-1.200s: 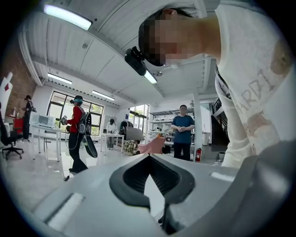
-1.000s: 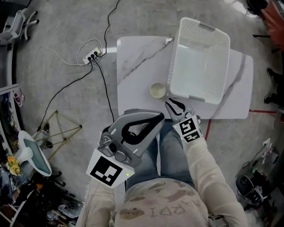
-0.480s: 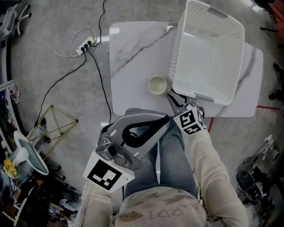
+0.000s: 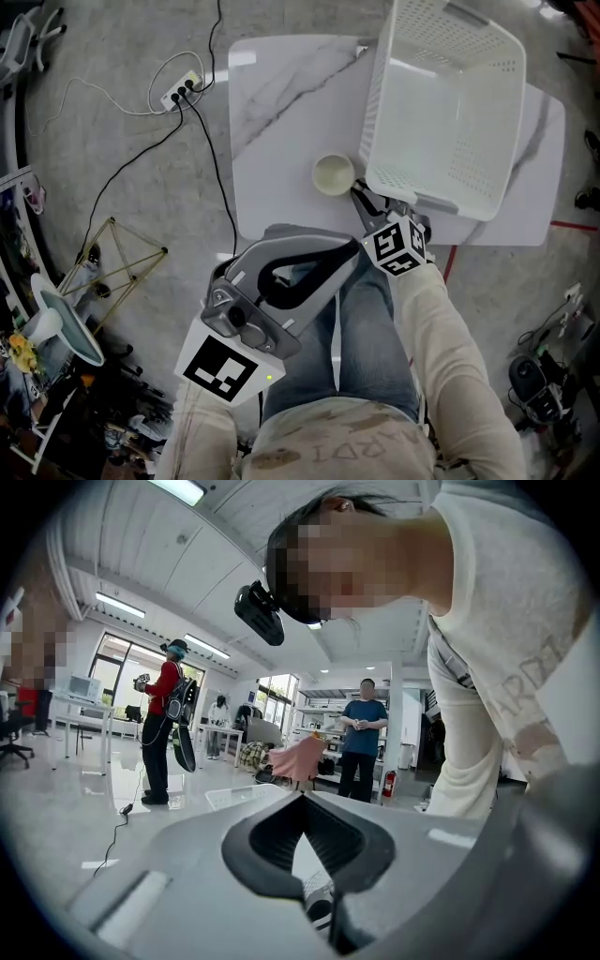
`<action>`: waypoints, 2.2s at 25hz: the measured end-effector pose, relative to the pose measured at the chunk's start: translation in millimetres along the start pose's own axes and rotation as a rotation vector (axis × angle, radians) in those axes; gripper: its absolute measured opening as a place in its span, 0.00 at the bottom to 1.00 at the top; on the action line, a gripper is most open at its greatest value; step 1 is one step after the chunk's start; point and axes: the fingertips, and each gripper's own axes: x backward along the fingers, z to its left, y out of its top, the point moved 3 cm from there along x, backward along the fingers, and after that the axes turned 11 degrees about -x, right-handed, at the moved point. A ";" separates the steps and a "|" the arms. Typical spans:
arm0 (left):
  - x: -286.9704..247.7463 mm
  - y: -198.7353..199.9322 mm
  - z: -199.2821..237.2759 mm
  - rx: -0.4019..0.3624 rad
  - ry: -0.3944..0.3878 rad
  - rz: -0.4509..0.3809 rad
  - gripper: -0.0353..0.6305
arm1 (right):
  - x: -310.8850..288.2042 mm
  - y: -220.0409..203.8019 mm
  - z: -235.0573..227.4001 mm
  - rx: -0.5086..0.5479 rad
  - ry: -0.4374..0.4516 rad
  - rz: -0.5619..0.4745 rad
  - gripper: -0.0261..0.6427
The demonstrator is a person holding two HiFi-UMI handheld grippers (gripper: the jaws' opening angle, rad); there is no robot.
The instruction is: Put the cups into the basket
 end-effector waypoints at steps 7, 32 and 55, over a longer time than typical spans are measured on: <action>3.4 2.6 -2.3 -0.010 0.007 0.010 0.05 | 10.1 13.5 12.6 -0.062 0.040 -0.088 0.14; 12.3 126.1 -19.9 -0.101 0.018 -0.064 0.05 | 221.2 187.9 45.0 -0.073 0.045 -0.585 0.13; -95.9 161.5 11.2 -0.089 0.050 -0.098 0.05 | 194.3 155.1 -157.1 -0.257 -0.130 -0.413 0.13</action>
